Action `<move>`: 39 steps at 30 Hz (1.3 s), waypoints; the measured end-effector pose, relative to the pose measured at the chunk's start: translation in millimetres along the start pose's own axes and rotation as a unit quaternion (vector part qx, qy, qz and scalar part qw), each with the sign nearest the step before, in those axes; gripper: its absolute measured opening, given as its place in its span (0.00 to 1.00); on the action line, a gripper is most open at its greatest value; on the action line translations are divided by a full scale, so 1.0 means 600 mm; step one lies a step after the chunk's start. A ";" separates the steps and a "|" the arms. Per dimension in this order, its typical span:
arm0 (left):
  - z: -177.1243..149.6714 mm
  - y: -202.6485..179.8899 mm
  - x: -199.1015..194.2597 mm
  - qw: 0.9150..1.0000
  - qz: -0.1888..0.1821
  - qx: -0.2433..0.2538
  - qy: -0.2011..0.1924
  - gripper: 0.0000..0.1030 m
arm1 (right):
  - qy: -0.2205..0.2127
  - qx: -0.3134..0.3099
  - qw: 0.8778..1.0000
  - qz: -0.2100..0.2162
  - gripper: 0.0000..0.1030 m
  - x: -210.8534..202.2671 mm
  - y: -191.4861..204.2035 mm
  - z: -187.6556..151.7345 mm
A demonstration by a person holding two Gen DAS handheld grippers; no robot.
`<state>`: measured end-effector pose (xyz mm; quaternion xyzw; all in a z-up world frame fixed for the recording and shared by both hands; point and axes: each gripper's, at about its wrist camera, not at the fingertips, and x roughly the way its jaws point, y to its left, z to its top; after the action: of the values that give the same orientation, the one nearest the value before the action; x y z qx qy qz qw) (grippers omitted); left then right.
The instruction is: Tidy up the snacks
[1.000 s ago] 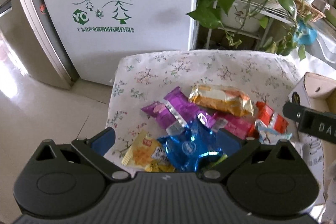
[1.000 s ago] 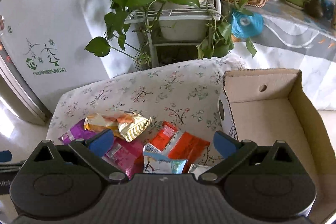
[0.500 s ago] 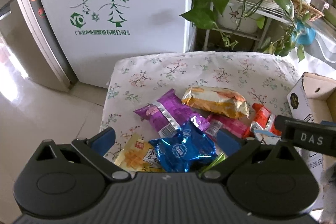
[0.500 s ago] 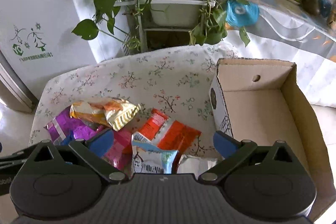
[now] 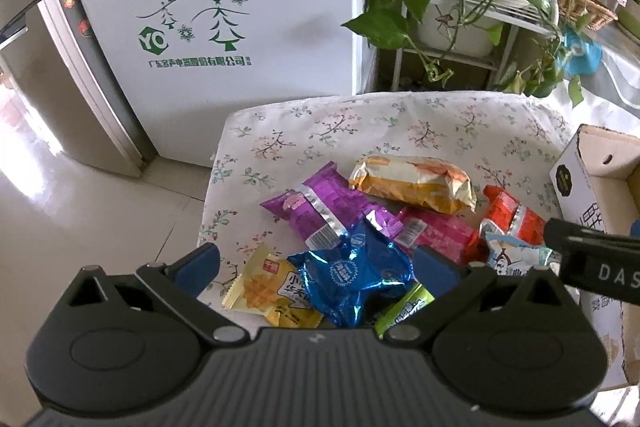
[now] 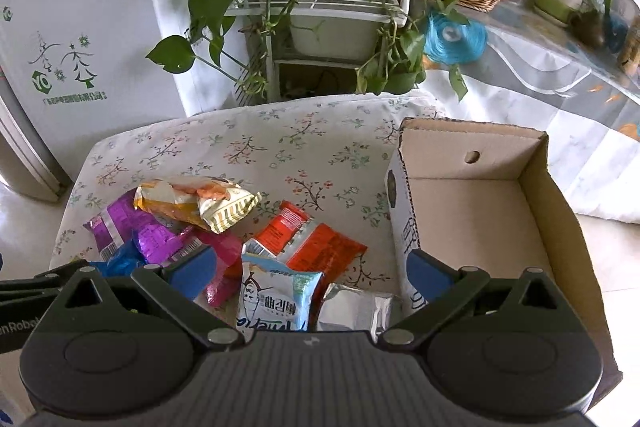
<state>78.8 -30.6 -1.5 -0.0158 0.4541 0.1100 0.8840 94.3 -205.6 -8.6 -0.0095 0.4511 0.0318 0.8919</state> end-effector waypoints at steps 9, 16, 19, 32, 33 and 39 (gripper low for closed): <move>-0.005 0.009 0.004 1.000 -0.002 -0.022 0.010 0.99 | 0.010 0.012 1.000 -0.002 1.00 0.000 -0.003 -0.007; -0.011 -0.003 0.007 1.000 -0.005 -0.011 0.018 0.99 | 0.017 -0.007 1.000 -0.004 1.00 0.002 0.011 -0.013; -0.010 0.000 0.009 1.000 -0.003 -0.016 0.021 0.99 | 0.020 -0.010 1.000 -0.006 1.00 0.003 0.014 -0.013; -0.019 0.001 0.018 0.999 0.025 -0.014 0.042 0.98 | 0.022 -0.041 0.999 -0.026 1.00 0.005 0.036 -0.025; -0.020 0.000 0.018 0.999 0.026 -0.013 0.042 0.98 | 0.021 -0.044 0.998 -0.029 1.00 0.004 0.037 -0.025; -0.023 0.000 0.020 0.999 0.028 -0.008 0.045 0.98 | 0.018 -0.052 0.998 -0.035 1.00 0.003 0.041 -0.026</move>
<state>74.6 -29.9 -19.1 -0.0153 0.4926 0.1371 0.8592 81.0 -181.8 -19.0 -0.0725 0.4640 0.0244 0.8825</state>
